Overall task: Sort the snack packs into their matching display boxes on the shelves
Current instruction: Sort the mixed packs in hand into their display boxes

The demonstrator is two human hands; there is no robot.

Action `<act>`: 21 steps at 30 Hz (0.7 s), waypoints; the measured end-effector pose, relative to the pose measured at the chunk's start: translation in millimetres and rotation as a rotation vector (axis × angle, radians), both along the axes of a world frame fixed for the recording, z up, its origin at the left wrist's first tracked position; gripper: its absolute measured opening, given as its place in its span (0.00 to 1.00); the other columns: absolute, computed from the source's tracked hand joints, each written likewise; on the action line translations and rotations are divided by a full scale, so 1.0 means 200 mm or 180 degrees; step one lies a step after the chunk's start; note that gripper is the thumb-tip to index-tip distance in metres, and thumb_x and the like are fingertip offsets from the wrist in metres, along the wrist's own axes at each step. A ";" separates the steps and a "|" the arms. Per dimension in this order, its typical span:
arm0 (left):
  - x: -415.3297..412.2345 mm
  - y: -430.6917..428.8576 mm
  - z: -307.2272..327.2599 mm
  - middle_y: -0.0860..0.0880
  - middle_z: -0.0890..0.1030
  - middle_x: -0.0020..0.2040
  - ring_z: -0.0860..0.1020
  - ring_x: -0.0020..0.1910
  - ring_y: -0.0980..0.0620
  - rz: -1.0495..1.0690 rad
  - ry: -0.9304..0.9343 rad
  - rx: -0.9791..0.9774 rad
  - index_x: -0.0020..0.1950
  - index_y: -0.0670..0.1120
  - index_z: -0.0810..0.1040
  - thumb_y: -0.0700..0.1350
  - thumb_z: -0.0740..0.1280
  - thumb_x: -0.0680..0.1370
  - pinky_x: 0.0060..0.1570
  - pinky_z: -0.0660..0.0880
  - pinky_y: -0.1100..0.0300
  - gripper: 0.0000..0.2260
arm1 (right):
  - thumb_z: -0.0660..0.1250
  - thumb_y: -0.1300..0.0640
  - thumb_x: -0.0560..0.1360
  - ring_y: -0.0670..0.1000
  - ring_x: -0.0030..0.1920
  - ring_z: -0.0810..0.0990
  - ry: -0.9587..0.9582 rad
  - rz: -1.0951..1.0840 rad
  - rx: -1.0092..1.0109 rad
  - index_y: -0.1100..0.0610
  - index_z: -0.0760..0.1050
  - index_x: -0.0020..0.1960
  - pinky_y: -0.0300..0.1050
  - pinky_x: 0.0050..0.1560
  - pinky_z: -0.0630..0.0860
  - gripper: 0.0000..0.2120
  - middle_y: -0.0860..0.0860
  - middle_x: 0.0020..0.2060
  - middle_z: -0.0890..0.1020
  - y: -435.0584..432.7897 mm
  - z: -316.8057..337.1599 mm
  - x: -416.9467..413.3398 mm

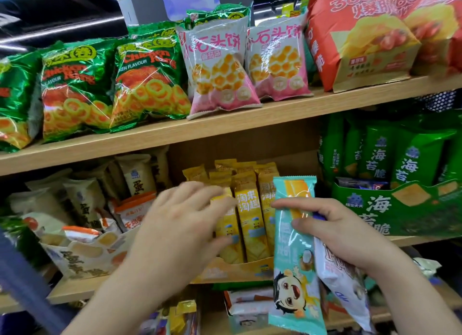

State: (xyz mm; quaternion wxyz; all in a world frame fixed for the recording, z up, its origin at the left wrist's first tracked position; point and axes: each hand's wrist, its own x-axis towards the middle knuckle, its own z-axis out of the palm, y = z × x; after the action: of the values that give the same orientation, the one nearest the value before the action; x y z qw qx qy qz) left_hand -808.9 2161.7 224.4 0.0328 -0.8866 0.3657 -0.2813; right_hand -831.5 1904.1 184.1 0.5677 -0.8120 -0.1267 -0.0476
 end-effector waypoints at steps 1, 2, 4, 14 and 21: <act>0.01 0.09 0.02 0.59 0.73 0.67 0.70 0.67 0.51 0.0335 0.0441 -0.0060 0.68 0.61 0.72 0.63 0.73 0.66 0.62 0.73 0.49 0.32 | 0.64 0.63 0.80 0.42 0.63 0.77 -0.0008 -0.0037 -0.0053 0.31 0.80 0.54 0.32 0.57 0.76 0.24 0.32 0.59 0.79 0.00 0.00 -0.01; 0.02 0.19 0.04 0.63 0.66 0.69 0.63 0.70 0.56 0.0580 0.0874 -0.0104 0.71 0.65 0.65 0.65 0.73 0.65 0.68 0.67 0.51 0.36 | 0.64 0.62 0.80 0.51 0.64 0.77 -0.0005 -0.0060 -0.0093 0.29 0.79 0.55 0.45 0.63 0.77 0.24 0.31 0.59 0.79 0.01 0.00 -0.02; 0.11 0.31 0.03 0.69 0.63 0.68 0.62 0.70 0.63 0.0635 0.1710 -0.0219 0.70 0.71 0.62 0.59 0.78 0.65 0.70 0.66 0.57 0.38 | 0.64 0.62 0.80 0.48 0.63 0.78 -0.0054 -0.0022 0.0069 0.30 0.79 0.56 0.55 0.65 0.75 0.24 0.32 0.60 0.79 0.05 0.00 -0.04; 0.40 0.21 -0.05 0.59 0.81 0.52 0.79 0.49 0.69 0.0059 0.2541 -0.2412 0.61 0.58 0.72 0.49 0.78 0.68 0.44 0.74 0.73 0.25 | 0.65 0.59 0.80 0.31 0.67 0.69 -0.0199 0.0067 -0.0528 0.27 0.73 0.61 0.29 0.65 0.65 0.25 0.31 0.65 0.75 0.28 -0.19 0.02; 0.44 0.16 -0.10 0.56 0.78 0.56 0.75 0.57 0.57 0.0367 0.1797 -0.2032 0.70 0.60 0.65 0.52 0.73 0.74 0.54 0.73 0.65 0.28 | 0.64 0.65 0.80 0.40 0.60 0.78 0.0067 -0.0184 0.0106 0.31 0.79 0.55 0.43 0.56 0.81 0.26 0.40 0.65 0.76 0.22 -0.21 0.10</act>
State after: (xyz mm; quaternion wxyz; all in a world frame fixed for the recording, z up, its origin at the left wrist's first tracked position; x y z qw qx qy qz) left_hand -721.8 2193.7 204.6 -0.3289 -0.9135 0.2048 -0.1244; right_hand -812.5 1948.9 141.7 0.5809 -0.8062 -0.0965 -0.0576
